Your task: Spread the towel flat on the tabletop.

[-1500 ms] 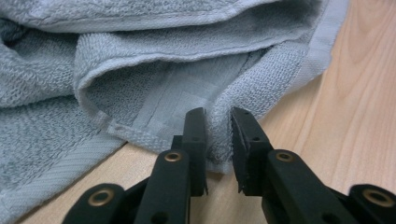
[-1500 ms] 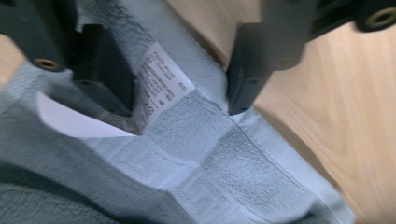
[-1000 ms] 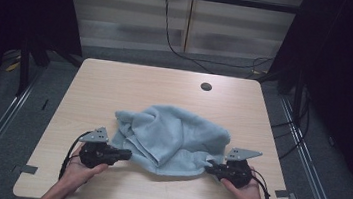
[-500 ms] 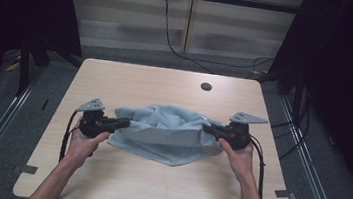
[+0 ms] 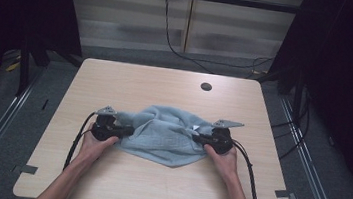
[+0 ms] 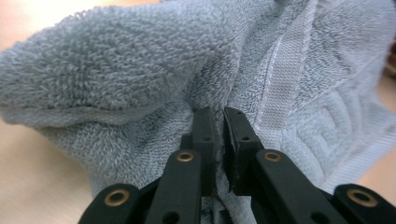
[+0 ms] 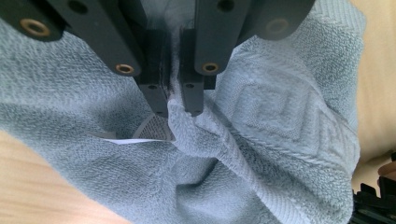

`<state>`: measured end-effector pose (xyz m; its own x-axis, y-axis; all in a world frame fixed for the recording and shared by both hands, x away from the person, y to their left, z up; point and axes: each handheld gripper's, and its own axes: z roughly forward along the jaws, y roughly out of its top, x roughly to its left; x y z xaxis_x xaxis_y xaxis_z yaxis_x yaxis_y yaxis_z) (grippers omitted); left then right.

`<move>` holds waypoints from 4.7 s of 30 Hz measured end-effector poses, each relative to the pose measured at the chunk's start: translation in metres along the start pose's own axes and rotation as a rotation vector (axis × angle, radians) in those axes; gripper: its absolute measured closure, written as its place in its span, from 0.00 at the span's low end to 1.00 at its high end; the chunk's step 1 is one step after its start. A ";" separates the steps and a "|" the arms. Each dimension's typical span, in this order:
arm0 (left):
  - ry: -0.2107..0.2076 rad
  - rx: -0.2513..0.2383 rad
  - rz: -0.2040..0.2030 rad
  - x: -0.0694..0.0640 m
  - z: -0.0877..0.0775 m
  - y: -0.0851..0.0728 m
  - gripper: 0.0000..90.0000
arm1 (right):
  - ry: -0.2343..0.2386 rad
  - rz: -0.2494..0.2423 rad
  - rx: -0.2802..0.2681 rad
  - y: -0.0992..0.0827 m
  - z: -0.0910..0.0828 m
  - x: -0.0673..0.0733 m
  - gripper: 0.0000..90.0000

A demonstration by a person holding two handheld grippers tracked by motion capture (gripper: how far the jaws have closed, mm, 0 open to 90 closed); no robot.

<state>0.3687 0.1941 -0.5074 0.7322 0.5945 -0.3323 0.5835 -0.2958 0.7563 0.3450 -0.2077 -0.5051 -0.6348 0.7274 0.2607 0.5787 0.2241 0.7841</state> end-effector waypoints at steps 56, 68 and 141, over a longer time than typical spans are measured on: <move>0.039 -0.420 0.161 -0.058 -0.154 0.133 0.96 | 0.015 -0.156 -0.354 0.147 -0.146 0.047 0.95; 0.237 -0.341 -0.025 0.020 -0.108 0.177 0.74 | -0.139 -0.055 -0.302 0.218 -0.076 -0.002 0.65; 0.085 0.044 0.013 -0.011 -0.054 -0.041 0.69 | -0.025 0.011 -0.055 0.014 -0.036 0.017 0.76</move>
<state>0.3177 0.2407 -0.5044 0.7080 0.6516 -0.2723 0.5908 -0.3352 0.7339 0.3235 -0.2155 -0.4698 -0.6151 0.7458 0.2559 0.5564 0.1806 0.8111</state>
